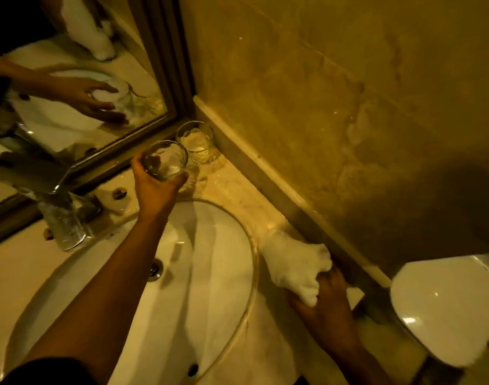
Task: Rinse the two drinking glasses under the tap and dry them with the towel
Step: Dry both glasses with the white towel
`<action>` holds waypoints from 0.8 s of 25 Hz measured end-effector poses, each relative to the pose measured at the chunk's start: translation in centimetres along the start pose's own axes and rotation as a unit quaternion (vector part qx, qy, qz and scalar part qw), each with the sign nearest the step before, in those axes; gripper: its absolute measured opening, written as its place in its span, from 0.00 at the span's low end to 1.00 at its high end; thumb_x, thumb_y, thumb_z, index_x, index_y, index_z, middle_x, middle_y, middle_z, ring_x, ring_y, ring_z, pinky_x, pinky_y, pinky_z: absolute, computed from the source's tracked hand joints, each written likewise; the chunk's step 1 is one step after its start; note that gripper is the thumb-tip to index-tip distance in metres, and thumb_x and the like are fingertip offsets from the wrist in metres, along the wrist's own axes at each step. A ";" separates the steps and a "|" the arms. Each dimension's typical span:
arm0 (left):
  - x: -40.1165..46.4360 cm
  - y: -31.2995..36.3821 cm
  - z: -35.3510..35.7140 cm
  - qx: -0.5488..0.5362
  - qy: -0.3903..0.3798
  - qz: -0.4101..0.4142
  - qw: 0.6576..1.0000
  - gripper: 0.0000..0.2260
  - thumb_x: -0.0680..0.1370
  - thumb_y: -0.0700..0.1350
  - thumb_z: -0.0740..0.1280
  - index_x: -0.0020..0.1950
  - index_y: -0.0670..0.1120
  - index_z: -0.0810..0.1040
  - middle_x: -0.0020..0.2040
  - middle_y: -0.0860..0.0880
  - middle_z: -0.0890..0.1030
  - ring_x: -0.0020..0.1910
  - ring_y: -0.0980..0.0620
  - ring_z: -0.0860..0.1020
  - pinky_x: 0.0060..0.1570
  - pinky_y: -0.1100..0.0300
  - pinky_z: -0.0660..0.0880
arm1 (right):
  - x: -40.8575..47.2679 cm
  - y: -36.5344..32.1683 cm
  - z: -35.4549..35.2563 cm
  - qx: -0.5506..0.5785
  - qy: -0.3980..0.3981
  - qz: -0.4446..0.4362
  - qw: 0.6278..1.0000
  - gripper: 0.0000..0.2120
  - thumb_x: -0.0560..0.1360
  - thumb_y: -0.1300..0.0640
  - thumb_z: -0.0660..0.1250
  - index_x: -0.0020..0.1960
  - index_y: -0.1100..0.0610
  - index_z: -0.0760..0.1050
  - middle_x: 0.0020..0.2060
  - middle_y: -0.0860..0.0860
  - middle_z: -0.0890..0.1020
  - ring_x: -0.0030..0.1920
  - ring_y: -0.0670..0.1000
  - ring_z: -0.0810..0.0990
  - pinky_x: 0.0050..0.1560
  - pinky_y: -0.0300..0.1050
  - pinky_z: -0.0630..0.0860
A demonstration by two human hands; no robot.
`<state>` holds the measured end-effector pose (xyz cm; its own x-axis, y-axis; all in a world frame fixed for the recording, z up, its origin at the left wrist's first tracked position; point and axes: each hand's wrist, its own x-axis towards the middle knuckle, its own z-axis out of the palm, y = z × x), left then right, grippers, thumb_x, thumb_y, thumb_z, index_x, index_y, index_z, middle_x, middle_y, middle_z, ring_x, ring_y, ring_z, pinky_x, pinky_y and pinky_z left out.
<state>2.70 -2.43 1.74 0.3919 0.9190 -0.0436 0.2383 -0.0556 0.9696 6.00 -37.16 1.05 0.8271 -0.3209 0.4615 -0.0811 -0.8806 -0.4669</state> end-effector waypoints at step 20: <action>3.0 -2.9 -0.8 0.024 0.008 -0.017 1.000 0.40 0.67 0.48 0.80 0.74 0.49 0.64 0.68 0.50 0.75 0.66 0.53 0.75 0.67 0.52 0.74 | -2.0 -2.1 -5.9 0.023 -0.389 -0.207 0.898 0.41 0.68 0.36 0.67 0.75 0.50 0.59 0.75 0.53 0.63 0.76 0.59 0.58 0.74 0.67 0.55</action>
<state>2.50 0.78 -1.06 0.3685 0.9269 -0.0715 0.2931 -0.0428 0.9551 1.26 -36.71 5.52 0.9209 0.3859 -0.0548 0.3304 -0.8475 -0.4154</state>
